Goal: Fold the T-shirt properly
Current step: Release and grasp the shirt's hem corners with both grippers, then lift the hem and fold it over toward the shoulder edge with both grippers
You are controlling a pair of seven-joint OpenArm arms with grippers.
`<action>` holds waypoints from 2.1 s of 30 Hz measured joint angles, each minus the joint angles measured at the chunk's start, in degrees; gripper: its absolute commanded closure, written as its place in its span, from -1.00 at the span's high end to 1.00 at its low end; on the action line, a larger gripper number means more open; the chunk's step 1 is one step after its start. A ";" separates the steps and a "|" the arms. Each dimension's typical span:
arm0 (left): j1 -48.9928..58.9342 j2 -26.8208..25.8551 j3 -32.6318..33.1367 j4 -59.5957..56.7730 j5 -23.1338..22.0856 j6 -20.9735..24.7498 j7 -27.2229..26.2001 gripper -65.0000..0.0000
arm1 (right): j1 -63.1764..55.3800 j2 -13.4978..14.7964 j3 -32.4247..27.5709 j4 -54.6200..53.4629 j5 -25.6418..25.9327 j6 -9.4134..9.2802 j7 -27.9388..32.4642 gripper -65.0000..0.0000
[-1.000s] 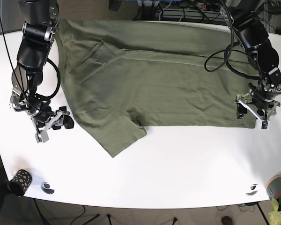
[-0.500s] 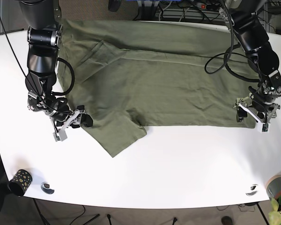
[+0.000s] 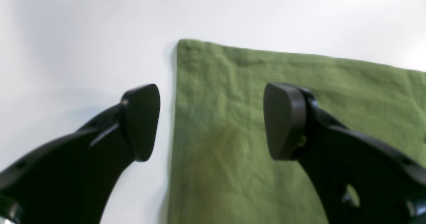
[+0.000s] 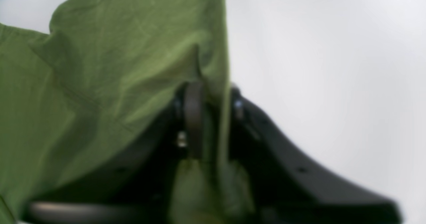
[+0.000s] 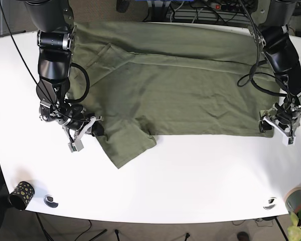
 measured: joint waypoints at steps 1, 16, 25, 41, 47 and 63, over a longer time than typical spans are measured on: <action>-0.72 -0.46 0.00 -2.23 -0.04 0.15 -1.40 0.38 | -0.11 0.00 0.00 0.00 0.00 0.02 0.04 -0.98; -6.23 -4.24 6.21 -18.40 -1.11 0.24 -11.52 0.17 | -0.11 0.02 0.00 0.00 0.00 0.02 -0.20 -0.99; -6.08 -4.31 7.28 -18.62 -1.11 0.24 -11.43 -1.00 | -0.15 0.02 0.00 0.13 0.00 0.02 -0.20 -1.00; -3.72 -3.43 6.97 -9.60 -0.37 -0.13 -9.68 -1.00 | -2.19 0.33 -0.22 9.68 -2.25 -0.02 -2.75 -1.00; -1.99 -2.21 7.02 -5.01 -0.42 -0.22 -7.74 -1.00 | -3.85 0.74 -0.22 17.81 -2.56 -0.02 -6.73 -1.00; 9.03 1.40 0.11 14.86 -0.24 -3.15 1.68 -1.00 | -16.37 1.90 5.73 43.50 -2.14 0.42 -17.51 -1.00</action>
